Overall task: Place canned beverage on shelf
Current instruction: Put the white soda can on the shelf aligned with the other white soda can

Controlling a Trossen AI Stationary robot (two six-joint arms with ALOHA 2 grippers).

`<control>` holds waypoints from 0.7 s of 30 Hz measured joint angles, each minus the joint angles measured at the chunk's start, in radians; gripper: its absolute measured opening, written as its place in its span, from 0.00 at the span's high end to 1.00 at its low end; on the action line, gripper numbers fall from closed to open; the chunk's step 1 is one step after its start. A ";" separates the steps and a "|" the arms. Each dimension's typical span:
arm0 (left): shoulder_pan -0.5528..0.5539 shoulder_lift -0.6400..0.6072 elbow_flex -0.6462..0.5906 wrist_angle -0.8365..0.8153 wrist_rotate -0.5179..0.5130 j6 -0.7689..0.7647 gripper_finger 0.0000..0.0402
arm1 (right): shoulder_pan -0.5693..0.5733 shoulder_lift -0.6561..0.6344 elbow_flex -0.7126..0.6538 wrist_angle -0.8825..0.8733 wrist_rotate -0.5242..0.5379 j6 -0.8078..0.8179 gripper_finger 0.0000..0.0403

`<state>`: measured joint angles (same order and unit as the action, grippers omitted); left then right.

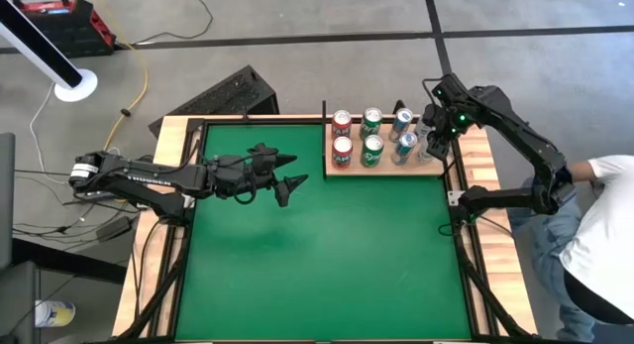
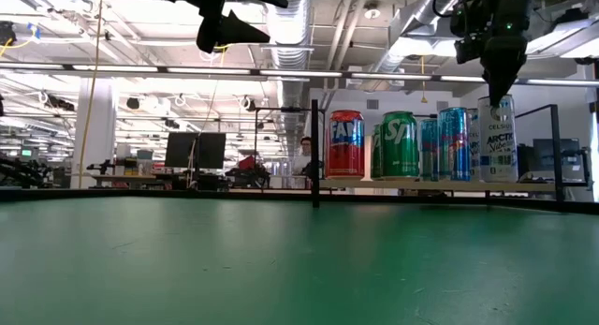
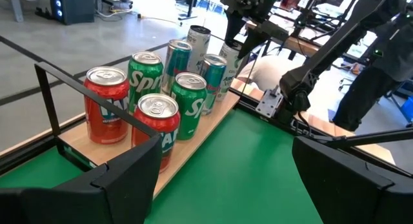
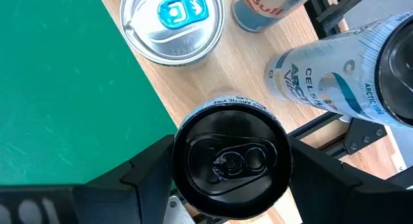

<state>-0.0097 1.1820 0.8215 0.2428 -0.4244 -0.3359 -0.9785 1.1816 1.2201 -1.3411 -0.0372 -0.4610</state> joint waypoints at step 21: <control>0.000 0.000 0.000 -0.002 0.000 0.002 0.18 | 0.001 0.003 -0.005 -0.007 0.086 -0.003 0.09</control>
<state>-0.0097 1.1820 0.8215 0.2413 -0.4244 -0.3341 -0.9779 1.1848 1.2148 -1.3485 0.0492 -0.4637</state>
